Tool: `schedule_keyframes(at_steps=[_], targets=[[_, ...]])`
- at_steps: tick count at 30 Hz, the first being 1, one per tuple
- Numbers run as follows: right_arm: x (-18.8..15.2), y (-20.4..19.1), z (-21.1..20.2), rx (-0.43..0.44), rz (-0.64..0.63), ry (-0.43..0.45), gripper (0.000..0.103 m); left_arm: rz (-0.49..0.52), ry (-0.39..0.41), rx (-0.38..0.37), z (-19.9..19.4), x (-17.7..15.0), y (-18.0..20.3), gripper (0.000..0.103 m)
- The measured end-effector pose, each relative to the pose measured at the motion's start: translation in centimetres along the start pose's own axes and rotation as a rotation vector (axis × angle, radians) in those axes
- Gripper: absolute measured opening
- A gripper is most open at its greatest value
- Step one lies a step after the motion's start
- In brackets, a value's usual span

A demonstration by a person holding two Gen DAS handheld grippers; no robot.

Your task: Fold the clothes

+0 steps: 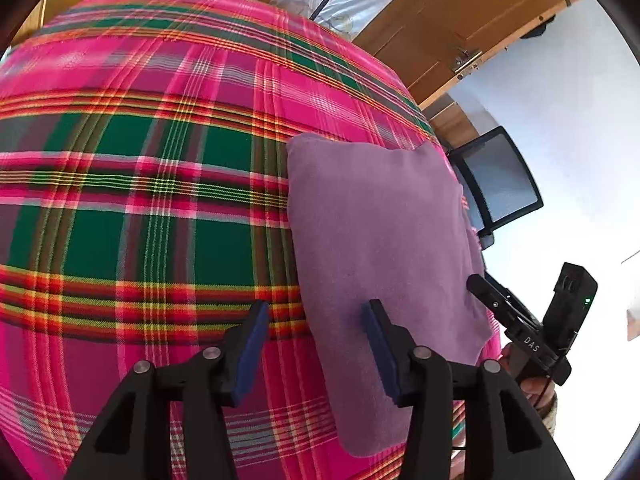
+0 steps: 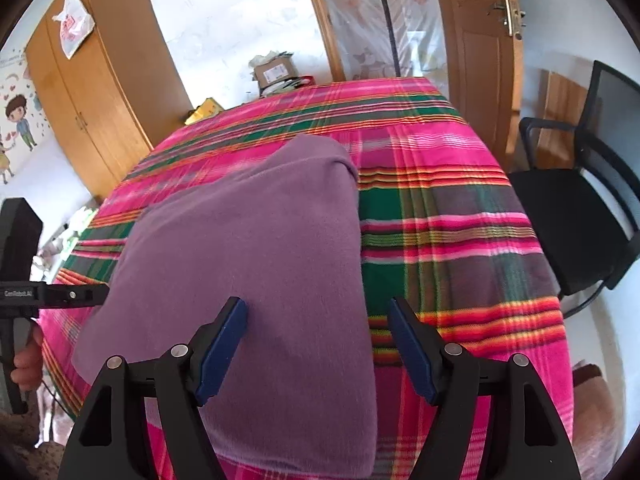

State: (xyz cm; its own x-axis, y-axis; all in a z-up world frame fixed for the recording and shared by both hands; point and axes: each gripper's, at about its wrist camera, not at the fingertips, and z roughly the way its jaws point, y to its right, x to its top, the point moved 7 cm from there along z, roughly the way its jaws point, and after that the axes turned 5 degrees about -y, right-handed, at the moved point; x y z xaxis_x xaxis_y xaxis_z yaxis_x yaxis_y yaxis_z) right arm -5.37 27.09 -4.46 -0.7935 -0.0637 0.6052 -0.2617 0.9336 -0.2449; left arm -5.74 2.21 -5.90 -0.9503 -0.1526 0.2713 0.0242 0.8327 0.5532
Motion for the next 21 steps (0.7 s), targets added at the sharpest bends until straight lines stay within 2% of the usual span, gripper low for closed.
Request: schedule_keyframes(at_steps=[5,9,14,18,21], targets=[[0.6,0.5,0.7,0.058,0.052,-0.034,0.075,-0.023,-0.001,-0.041,0.4,0.8,-0.1,0.051],[1.0,0.5,1.0,0.089,0.047,-0.039,0.075,-0.05,-0.009,-0.093,0.7,1.2,-0.2,0.051],[1.6,0.4,1.8,0.177,0.062,-0.056,0.075,-0.051,-0.021,-0.117,1.1,1.8,0.1,0.051],[2.2,0.7,2.4,0.191,0.084,-0.061,0.075,-0.061,-0.031,-0.153,1.3,2.4,0.0,0.051],[2.6,0.7,2.6,0.206,0.092,-0.059,0.075,-0.046,-0.032,-0.147,1.5,2.6,0.4,0.051]])
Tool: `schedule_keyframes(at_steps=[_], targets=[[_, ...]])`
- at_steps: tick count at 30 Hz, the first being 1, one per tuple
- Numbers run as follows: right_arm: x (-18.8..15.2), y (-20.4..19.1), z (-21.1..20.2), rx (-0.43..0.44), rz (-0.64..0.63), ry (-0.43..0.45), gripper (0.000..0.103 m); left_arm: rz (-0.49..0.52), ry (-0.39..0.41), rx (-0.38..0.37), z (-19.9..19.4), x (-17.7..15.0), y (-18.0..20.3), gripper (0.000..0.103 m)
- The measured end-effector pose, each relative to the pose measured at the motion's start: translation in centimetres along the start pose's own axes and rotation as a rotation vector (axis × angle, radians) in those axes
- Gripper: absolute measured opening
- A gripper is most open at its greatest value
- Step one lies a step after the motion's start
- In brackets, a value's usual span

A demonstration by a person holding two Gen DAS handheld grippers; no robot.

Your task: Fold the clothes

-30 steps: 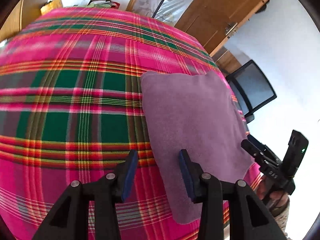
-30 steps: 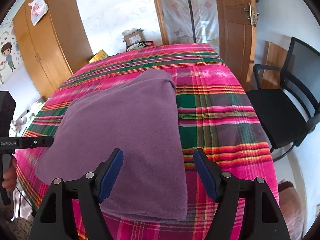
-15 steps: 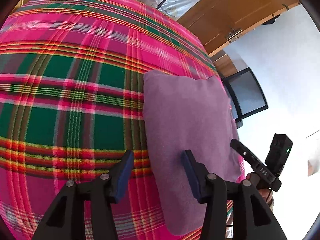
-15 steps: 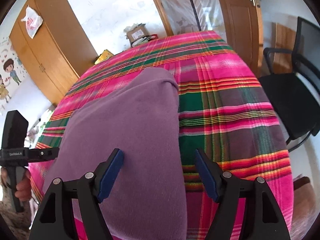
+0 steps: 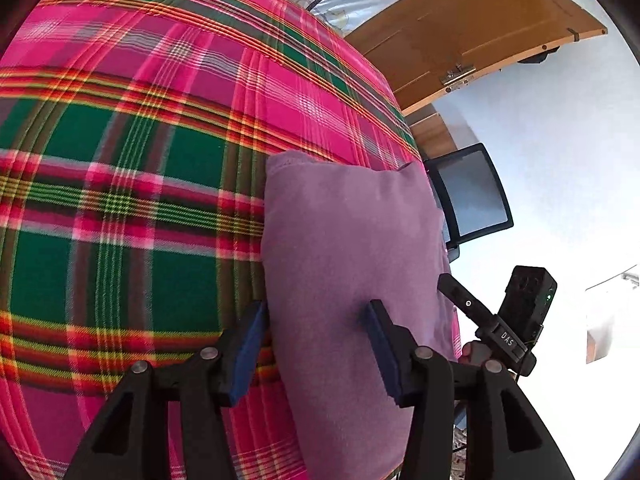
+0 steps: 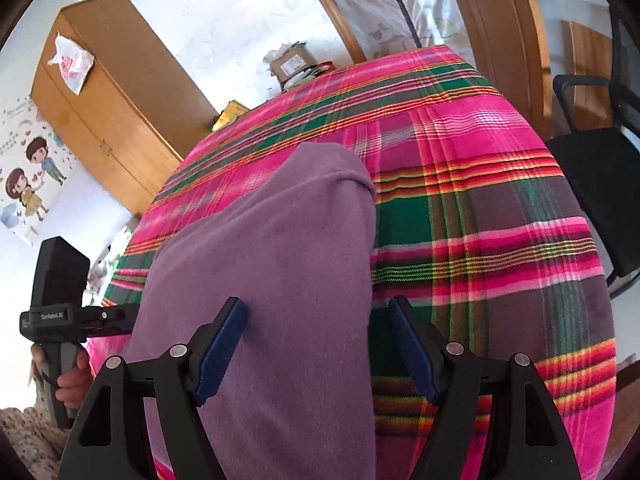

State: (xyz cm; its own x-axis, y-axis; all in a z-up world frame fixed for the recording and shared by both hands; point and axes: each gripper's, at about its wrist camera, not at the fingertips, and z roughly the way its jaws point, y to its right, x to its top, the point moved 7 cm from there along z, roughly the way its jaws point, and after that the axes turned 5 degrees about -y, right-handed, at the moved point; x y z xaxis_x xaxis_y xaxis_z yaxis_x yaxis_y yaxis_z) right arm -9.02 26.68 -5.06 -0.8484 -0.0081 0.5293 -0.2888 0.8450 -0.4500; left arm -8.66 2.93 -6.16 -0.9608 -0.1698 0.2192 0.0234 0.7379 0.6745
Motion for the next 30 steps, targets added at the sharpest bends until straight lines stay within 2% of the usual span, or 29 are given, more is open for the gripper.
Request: schedule_keyframes(at_steps=[12,17,26,30], targets=[[0.5,-0.8,0.7,0.063,-0.02,-0.016,0.076,-0.016,-0.011,-0.04,0.5,0.5,0.3,0.051],[0.5,-0.7,0.6,0.072,-0.016,-0.016,0.076,0.008,-0.002,-0.03,0.4,0.1,0.8,0.045],[0.4,-0.9,0.6,0.056,-0.018,-0.017,0.076,-0.031,-0.003,-0.061,0.4,0.0,0.8,0.039],[0.2,-1.3,0.9,0.062,-0.021,-0.025,0.062,-0.029,0.002,-0.053,0.4,0.0,0.9,0.035]])
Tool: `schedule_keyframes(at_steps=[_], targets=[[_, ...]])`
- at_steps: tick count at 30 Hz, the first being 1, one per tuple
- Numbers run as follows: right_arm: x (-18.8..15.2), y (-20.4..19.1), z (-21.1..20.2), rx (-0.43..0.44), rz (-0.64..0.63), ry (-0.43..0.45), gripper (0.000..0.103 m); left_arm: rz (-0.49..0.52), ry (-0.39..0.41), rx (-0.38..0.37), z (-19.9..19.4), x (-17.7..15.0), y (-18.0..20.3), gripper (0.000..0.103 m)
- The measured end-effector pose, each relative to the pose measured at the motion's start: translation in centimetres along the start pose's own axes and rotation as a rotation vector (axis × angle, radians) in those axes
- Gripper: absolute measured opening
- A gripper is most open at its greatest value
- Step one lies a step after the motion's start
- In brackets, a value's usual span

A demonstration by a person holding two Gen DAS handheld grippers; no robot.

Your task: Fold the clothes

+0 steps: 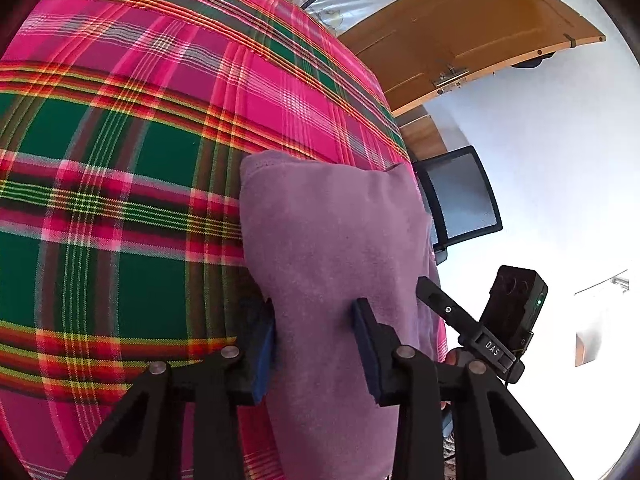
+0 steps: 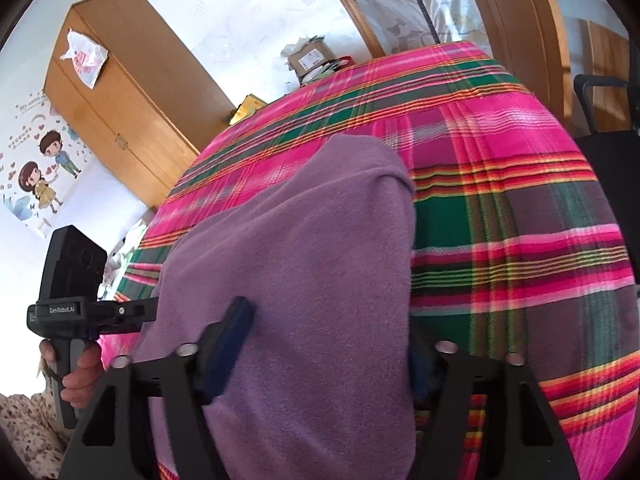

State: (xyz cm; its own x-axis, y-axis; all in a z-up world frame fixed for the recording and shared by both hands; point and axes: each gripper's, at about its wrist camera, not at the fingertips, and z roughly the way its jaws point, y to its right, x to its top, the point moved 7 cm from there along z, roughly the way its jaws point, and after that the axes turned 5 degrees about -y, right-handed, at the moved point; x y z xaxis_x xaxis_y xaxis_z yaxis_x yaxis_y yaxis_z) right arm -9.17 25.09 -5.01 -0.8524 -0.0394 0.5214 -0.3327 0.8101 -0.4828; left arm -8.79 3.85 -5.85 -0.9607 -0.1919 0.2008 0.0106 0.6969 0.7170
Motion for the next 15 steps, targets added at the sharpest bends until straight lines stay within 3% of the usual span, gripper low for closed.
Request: schedule_keyframes(at_steps=[7,15], targets=[[-0.13,-0.74,-0.06,-0.007,0.015,0.005,0.04,0.005,0.009,0.01,-0.38,-0.1,0.19,0.026],[0.04,-0.97,-0.61,0.028,0.078,0.023,0.032,-0.001,-0.001,-0.005,-0.8,0.13,0.15,0.023]])
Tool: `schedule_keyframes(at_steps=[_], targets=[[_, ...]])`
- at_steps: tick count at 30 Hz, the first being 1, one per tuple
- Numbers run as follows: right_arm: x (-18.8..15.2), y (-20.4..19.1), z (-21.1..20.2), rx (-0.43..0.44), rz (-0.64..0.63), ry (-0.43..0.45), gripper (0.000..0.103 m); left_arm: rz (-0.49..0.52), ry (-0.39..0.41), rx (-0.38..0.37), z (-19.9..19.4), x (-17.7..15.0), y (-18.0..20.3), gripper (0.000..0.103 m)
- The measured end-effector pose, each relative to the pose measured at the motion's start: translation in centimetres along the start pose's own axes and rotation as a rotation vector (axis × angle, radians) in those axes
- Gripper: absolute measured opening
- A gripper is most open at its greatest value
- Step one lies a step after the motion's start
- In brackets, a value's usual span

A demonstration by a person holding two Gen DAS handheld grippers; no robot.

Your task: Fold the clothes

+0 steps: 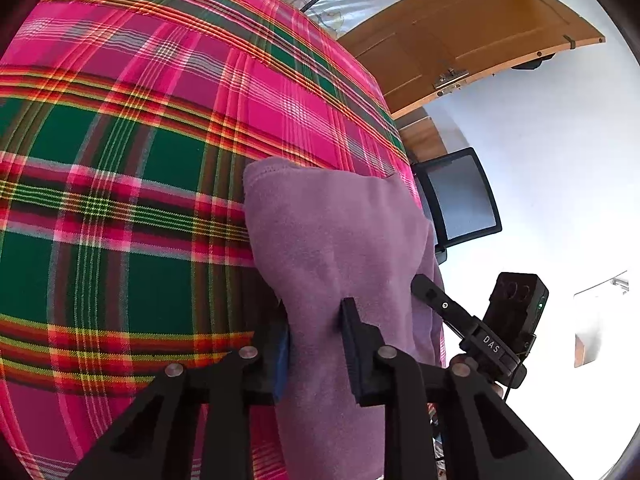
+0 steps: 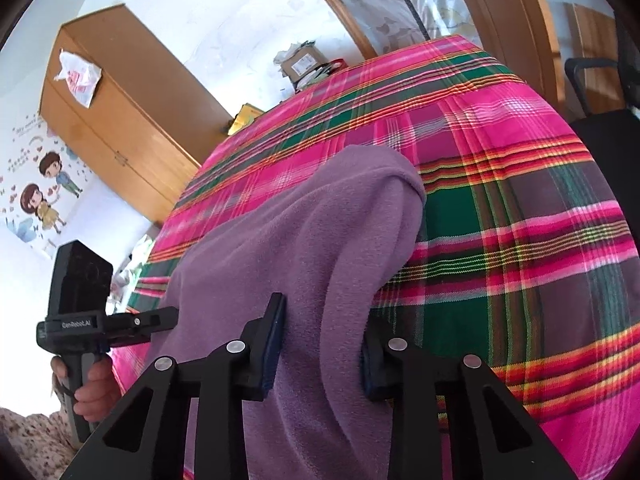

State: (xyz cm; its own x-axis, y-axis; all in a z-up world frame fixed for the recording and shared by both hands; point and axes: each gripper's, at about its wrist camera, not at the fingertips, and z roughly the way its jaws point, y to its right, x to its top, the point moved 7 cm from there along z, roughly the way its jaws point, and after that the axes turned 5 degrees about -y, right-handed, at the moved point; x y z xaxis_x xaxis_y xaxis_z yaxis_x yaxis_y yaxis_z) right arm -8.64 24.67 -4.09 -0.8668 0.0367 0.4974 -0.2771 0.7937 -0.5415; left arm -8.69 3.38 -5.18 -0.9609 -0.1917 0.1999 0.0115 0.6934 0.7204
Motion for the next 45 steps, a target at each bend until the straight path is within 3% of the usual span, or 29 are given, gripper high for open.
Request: schedule_keyframes(at_steps=[11,20,34,45], targets=[[0.6,-1.7,-1.0,0.066,0.02,0.03,0.028,0.012,0.044,-0.011,-2.4,1.0,-0.1,0.022],[1.6,-4.9,1.1,0.1,0.016,0.008,0.028,-0.007,0.107,0.019,-5.9,2.4,-1.9,0.022],[3.7,-12.4,8.5,0.166,-0.049,-0.063,0.027,-0.102,0.21,0.113,-13.1,4.8,-9.5,0.022],[5.4,-16.6,13.7,0.199,-0.084,-0.124,0.025,-0.187,0.246,0.139,-15.9,7.5,-14.6,0.022]])
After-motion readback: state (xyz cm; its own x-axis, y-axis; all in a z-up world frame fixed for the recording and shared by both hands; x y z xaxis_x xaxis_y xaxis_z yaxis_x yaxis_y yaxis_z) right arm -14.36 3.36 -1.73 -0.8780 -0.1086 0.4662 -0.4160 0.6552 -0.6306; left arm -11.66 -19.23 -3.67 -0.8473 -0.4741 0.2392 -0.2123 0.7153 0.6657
